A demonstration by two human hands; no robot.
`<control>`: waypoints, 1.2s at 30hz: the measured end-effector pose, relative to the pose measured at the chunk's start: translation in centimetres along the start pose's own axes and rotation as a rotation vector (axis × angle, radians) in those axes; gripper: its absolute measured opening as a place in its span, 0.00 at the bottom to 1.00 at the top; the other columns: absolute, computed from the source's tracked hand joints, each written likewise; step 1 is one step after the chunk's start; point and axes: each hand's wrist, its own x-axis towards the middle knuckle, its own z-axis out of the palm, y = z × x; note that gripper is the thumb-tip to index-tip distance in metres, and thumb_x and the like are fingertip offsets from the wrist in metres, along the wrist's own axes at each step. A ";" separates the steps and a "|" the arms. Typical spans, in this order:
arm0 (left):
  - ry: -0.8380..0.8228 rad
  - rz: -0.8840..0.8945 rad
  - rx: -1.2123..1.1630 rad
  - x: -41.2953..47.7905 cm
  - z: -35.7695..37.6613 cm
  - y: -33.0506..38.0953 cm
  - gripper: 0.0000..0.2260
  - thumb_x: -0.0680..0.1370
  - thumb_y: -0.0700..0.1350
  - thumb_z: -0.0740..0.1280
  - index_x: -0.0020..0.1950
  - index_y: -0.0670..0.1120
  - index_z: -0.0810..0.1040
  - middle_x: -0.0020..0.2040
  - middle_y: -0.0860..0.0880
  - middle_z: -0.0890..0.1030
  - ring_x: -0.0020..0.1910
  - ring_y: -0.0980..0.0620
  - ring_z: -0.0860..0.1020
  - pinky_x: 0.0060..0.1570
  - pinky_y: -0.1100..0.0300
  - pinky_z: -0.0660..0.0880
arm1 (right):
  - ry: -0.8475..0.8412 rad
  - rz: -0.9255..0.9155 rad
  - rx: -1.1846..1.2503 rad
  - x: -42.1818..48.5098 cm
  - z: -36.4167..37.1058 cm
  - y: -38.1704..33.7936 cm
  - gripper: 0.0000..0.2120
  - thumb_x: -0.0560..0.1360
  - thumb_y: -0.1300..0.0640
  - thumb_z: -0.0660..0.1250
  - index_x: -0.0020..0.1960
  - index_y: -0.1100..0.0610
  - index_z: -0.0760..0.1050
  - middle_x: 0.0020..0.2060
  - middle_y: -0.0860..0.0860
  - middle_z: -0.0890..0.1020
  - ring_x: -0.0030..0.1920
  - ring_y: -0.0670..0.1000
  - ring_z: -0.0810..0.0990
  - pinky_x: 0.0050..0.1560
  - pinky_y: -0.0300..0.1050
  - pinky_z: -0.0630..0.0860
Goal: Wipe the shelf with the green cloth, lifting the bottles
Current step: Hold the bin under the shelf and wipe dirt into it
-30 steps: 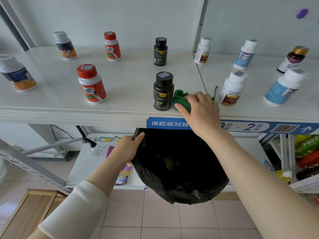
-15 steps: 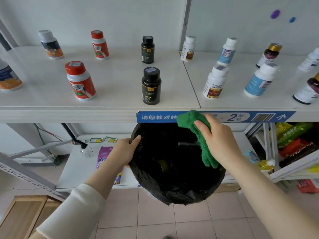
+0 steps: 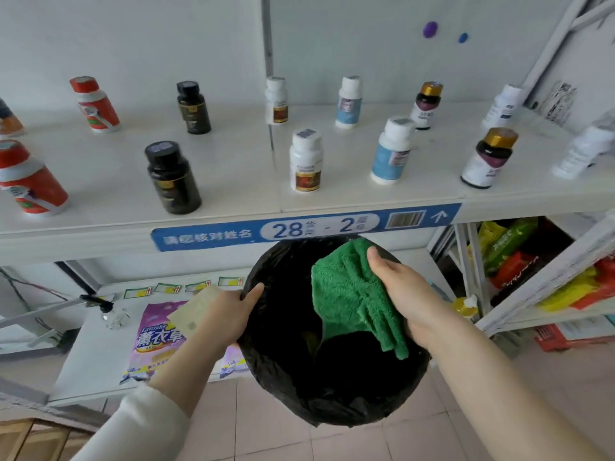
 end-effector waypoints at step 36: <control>0.024 -0.089 -0.147 1.3 17.8 17.0 0.19 0.77 0.55 0.60 0.48 0.40 0.79 0.44 0.43 0.82 0.47 0.45 0.79 0.50 0.53 0.74 | 0.388 -0.482 -0.299 17.6 -29.8 -14.4 0.17 0.75 0.44 0.61 0.56 0.55 0.74 0.52 0.54 0.79 0.53 0.55 0.78 0.56 0.50 0.75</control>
